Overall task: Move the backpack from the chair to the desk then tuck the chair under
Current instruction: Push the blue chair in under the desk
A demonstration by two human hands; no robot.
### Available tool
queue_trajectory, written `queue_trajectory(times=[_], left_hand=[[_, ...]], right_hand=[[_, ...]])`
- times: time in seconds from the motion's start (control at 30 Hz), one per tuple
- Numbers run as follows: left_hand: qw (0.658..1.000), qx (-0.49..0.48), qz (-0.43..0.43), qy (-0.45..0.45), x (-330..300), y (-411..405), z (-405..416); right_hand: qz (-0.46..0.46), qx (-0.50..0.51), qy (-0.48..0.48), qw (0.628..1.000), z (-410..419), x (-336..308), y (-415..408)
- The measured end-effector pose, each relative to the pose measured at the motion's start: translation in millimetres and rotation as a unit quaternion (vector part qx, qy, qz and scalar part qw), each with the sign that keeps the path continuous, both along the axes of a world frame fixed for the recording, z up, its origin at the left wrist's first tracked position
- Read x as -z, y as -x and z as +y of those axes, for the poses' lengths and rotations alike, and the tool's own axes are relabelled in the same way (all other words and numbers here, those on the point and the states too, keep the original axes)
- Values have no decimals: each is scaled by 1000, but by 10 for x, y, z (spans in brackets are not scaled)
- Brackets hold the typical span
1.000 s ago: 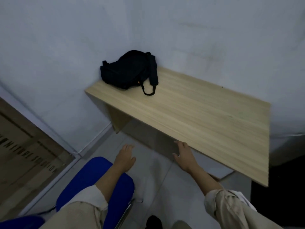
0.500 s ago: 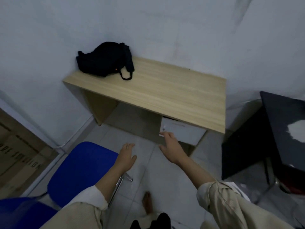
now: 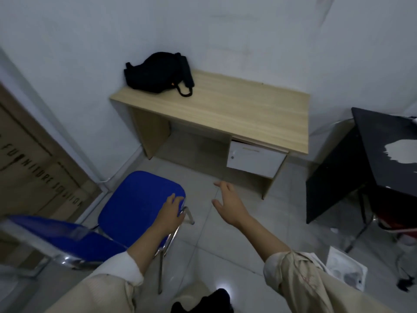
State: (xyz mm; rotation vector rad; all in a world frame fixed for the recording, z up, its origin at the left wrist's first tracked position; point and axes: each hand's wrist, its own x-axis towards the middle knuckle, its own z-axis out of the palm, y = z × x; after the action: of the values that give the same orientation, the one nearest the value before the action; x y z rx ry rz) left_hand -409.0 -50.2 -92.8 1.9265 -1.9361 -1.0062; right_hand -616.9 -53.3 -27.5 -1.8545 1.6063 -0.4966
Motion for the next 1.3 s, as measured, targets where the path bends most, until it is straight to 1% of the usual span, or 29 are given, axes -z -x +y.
queue_trajectory(times=[0.1,0.2,0.3,0.33,0.43,0.53,0.7,0.77,0.87,0.97,1.03,1.13,1.3], left_hand=[[1000,-25,-15,2,-58,-386,110],[999,-48,-26,4,-120,-847,235],[997,-55,-52,-1,-174,-1468,344],[997,-49,-57,-1,-188,-1546,351],[996,-39,-83,-15,-268,-2153,456],[995,-21,-91,-18,-335,-2825,527],[992,63,-107,34,-413,-3441,533],[985,105,-129,51,-404,-3594,516],[971,150,-172,68,-377,-3738,473],[957,179,-201,103,-292,-3767,472],[952,188,-200,134,-256,-3784,445],[949,197,-178,172,-253,-3835,357],[940,205,-155,222,-229,-3837,256]], right_hand=[[-7,-25,-12,1000,100,45,-363],[-38,-34,-38,998,161,135,-798],[-64,-49,-63,995,231,239,-1405],[-68,-53,-68,994,253,255,-1481],[-89,-60,-92,990,399,345,-2112],[-106,-79,-121,984,555,377,-2808],[-122,-99,-120,980,653,378,-3593],[-104,-101,-98,985,715,388,-3828],[-44,-92,-46,994,837,440,-4046],[51,-90,9,995,926,529,-4120],[94,-89,54,990,913,543,-4147],[119,-115,117,979,851,552,-4166],[149,-130,150,969,755,547,-4148]])
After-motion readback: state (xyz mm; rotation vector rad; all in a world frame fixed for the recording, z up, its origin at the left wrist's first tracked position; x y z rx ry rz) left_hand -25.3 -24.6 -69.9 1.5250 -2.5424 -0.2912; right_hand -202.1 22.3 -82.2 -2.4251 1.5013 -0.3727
